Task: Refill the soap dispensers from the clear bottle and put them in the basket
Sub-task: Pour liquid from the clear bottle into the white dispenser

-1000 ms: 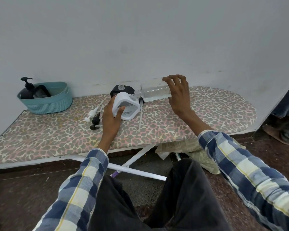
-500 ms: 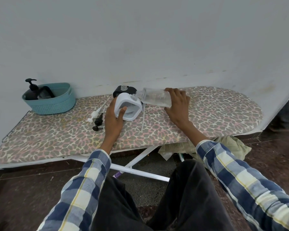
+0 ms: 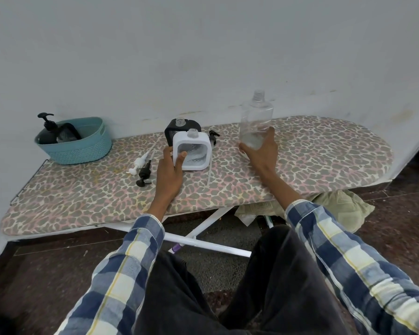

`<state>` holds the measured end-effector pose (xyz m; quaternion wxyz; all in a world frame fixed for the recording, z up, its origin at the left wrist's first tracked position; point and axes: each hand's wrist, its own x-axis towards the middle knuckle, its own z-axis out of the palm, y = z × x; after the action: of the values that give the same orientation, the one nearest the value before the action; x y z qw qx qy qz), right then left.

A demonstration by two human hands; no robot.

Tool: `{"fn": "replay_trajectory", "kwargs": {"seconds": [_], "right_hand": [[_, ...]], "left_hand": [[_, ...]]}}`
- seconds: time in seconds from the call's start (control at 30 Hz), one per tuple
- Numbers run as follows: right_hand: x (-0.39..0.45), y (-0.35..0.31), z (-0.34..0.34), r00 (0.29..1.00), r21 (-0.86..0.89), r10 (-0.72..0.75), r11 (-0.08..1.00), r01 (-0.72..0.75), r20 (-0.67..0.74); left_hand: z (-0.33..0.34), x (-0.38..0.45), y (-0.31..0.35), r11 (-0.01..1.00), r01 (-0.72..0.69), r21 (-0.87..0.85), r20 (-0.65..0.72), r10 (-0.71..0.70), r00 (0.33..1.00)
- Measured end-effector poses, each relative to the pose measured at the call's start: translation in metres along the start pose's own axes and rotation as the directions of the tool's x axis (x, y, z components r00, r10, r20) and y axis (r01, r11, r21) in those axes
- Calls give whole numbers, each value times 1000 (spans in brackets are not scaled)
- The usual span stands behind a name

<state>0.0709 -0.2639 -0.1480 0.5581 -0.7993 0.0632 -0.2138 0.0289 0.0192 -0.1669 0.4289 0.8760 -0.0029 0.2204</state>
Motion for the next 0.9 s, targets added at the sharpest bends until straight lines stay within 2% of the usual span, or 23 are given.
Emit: {"fn": "replay_trajectory", "kwargs": {"seconds": [0.23,0.57,0.77,0.9], "right_hand": [[1,1,0,999,-11,-25,1000,25,24],[-5,-4,-3,998,-15,-44,999,45,53],[-9,-9,-3,984,-29,-164,986,166,62],[-4,-6,-9,955,-179,-277,939,293,109]], "left_hand": [[1,2,-2,1000,-5,26,-27,6,1000],[1,-3,5,999,20,-43,-29,-21,999],[-1,-3,9,998,12,-54,-57,-15,998],[-3,-4,11,998,-10,-66,-93,4,996]]}}
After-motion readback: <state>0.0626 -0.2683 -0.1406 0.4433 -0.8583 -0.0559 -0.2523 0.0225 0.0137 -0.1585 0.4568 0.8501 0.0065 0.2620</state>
